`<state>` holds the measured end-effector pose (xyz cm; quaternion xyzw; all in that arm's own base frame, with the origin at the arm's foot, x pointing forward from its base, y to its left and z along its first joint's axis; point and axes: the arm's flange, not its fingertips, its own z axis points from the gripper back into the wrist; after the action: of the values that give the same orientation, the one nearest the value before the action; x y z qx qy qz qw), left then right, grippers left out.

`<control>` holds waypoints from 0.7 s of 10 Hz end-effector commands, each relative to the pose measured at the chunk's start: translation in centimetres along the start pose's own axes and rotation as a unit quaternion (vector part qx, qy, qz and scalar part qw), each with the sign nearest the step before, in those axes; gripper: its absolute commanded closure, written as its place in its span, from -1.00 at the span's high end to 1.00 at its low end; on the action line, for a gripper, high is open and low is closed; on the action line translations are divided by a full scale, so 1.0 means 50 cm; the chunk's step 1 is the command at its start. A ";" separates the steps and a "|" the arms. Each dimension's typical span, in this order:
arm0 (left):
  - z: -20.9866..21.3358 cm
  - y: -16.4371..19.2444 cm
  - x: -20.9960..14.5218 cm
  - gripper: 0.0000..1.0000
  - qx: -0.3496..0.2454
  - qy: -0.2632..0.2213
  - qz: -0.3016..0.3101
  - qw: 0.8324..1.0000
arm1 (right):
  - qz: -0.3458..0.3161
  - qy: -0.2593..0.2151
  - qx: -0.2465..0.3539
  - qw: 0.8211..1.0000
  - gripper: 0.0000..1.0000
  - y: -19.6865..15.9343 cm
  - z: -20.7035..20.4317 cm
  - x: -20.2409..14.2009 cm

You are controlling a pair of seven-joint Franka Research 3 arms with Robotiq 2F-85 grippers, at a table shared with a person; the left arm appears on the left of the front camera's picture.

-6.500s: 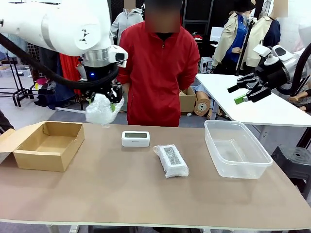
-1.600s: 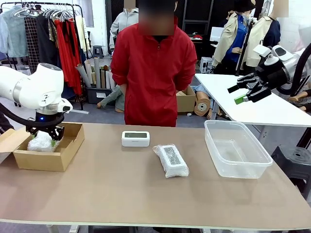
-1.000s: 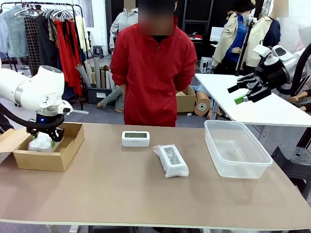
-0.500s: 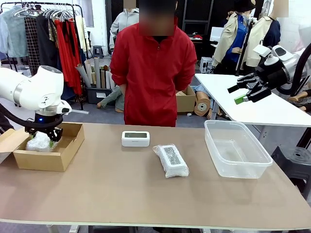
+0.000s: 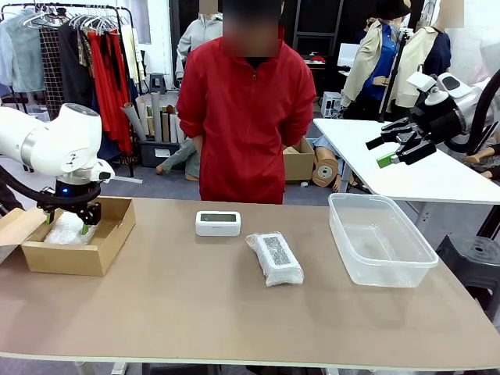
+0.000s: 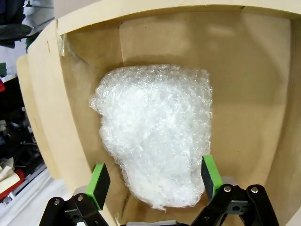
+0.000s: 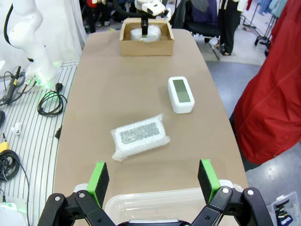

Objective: Separate and place wrapped and unwrapped clocks.
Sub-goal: If the picked Digital clock is wrapped, place it in the Package Box ; if not, place it in the Organizing box.

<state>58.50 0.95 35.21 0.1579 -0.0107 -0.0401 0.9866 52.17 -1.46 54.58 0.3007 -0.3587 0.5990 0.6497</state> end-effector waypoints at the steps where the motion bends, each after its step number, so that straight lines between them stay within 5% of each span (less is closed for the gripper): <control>1: 0.005 0.008 -0.002 1.00 0.011 -0.010 -0.006 1.000 | 0.001 -0.001 -0.001 1.000 1.00 0.001 0.001 0.003; 7: 0.078 0.011 -0.043 1.00 -0.013 -0.037 -0.014 0.999 | 0.001 -0.001 -0.001 1.000 1.00 0.001 0.001 0.003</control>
<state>57.29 0.27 38.92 0.1555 -0.0382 -0.0488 0.9859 52.17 -1.45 54.58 0.3007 -0.3587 0.5990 0.6497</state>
